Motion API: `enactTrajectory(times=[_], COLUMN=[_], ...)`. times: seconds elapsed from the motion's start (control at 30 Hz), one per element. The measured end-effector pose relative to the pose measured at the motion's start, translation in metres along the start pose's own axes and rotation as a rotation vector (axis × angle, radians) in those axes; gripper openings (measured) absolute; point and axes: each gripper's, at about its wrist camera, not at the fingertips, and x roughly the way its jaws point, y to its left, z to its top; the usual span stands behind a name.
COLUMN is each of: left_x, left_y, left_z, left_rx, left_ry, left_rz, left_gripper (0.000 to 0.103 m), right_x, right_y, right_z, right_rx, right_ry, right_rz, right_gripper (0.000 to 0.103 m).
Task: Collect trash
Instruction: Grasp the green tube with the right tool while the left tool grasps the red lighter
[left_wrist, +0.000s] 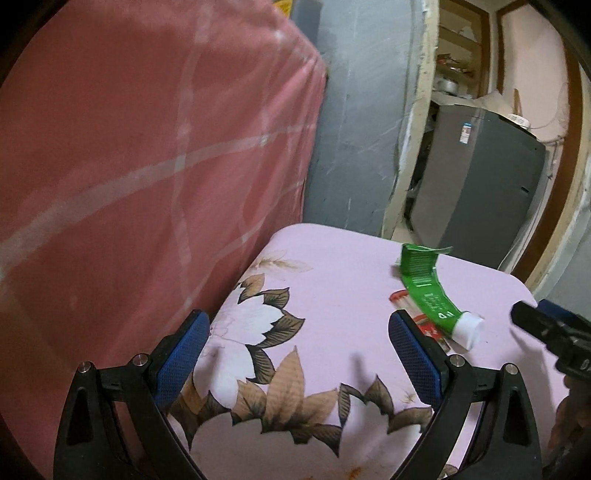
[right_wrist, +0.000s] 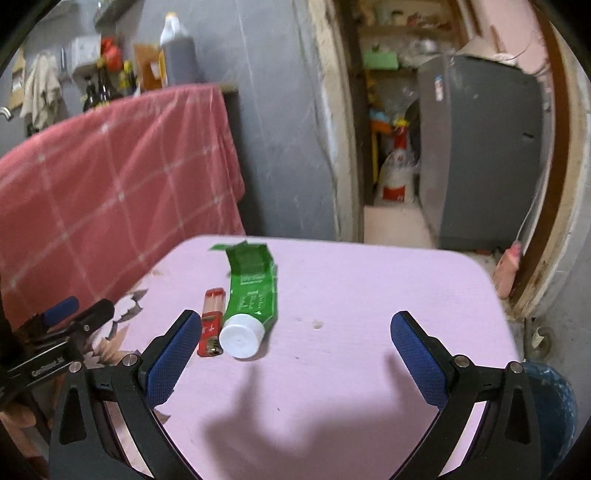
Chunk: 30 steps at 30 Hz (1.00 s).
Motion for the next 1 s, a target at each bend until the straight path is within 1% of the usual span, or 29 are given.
enactTrajectory(times=[0.1,0.2,0.3,0.33,0.4,0.53,0.57,0.63,0.83,0.87,0.93,1.0], left_x=[0.006,0.012,0.016,0.018,0.021,0.027,0.029,0.031,0.036,0.033,0.034,0.034], left_y=[0.005,0.006,0.007,0.008,0.010,0.012,0.011,0.012,0.011,0.012,0.012,0.009], left_z=[0.003,0.005,0.007,0.007,0.008,0.008,0.008,0.008,0.011,0.011,0.012,0.012], left_rx=[-0.019,-0.024,-0.025,-0.028,-0.033,-0.037,-0.038,-0.044,-0.046,-0.045,-0.044,-0.038], left_ry=[0.024,0.055,0.084,0.095,0.116,0.145,0.149,0.157,0.169,0.169,0.168,0.171], left_rz=[-0.003,0.002,0.005,0.005,0.005,0.003,0.003,0.001,-0.019,-0.024,-0.034,-0.042], left_gripper=[0.095,0.095,0.095,0.095,0.095,0.095,0.095,0.095,0.095,0.095,0.095,0.095], right_x=[0.018,0.032,0.045,0.048,0.054,0.064,0.067,0.071,0.079,0.079,0.078,0.076], right_y=[0.009,0.015,0.020,0.021,0.020,0.021,0.022,0.023,0.022,0.021,0.019,0.017], right_z=[0.004,0.006,0.006,0.007,0.007,0.008,0.008,0.008,0.012,0.012,0.011,0.009], right_rx=[-0.024,-0.035,-0.052,-0.054,-0.051,-0.055,-0.059,-0.070,-0.082,-0.084,-0.085,-0.093], right_ry=[0.060,0.101,0.154,0.164,0.194,0.235,0.248,0.265,0.277,0.277,0.276,0.282], right_rz=[0.006,0.014,0.011,0.014,0.025,0.046,0.053,0.059,0.076,0.081,0.085,0.073], right_gripper=[0.103,0.101,0.092,0.087,0.085,0.075,0.074,0.072,0.069,0.065,0.061,0.054])
